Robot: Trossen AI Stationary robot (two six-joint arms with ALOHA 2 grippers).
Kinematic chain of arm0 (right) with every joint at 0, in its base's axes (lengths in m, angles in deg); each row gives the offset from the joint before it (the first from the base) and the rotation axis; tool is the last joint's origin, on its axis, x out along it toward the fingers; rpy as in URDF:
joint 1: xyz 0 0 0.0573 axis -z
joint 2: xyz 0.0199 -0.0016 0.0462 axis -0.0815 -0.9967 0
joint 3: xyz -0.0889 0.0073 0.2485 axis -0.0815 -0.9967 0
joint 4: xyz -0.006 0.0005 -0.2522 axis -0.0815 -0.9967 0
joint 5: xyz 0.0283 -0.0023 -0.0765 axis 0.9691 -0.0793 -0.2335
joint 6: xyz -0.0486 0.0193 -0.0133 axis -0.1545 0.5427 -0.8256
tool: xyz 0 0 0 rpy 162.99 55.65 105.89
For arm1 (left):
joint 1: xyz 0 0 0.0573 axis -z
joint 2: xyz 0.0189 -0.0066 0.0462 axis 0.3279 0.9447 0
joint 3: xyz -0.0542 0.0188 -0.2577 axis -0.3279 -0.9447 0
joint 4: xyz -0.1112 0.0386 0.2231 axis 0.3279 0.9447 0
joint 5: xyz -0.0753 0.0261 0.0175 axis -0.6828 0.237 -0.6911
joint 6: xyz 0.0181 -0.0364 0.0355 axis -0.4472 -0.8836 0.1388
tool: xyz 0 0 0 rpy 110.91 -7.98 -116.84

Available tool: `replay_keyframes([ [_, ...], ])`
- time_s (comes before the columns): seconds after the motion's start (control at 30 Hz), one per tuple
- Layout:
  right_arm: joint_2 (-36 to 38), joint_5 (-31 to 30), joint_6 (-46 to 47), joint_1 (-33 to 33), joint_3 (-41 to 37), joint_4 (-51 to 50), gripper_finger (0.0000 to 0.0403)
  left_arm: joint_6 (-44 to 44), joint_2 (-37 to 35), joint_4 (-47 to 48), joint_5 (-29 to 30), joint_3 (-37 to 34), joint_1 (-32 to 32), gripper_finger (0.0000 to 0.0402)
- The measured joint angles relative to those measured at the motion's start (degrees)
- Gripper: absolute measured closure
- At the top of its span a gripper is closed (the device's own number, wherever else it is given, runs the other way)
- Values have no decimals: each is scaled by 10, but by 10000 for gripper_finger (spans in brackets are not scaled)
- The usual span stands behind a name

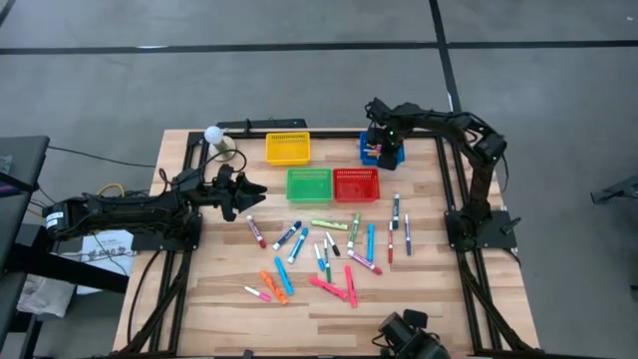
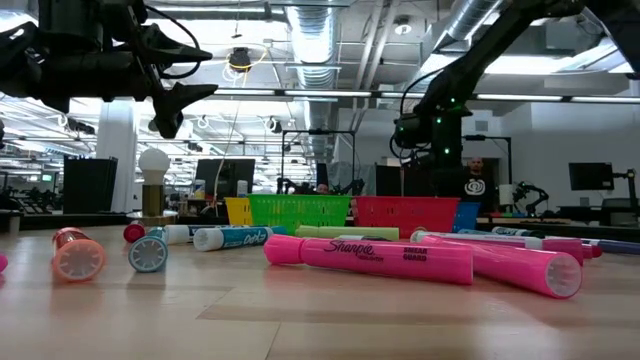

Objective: Pick & Place Markers
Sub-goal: Put the pink highlighter into the blue bin

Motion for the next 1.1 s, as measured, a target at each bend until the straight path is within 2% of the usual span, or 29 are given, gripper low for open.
replay_keyframes([
  [0.33,1,-8,-9,1,0,19,349,0,0,-4,0,0,0,191],
  [0.73,1,-9,-9,-1,0,19,284,0,0,-4,0,0,0,191],
  [0.97,26,-78,37,-16,0,1,274,0,0,-7,0,0,0,191],
  [1.1,70,-80,75,-27,0,-3,278,0,0,-7,0,0,0,191],
])
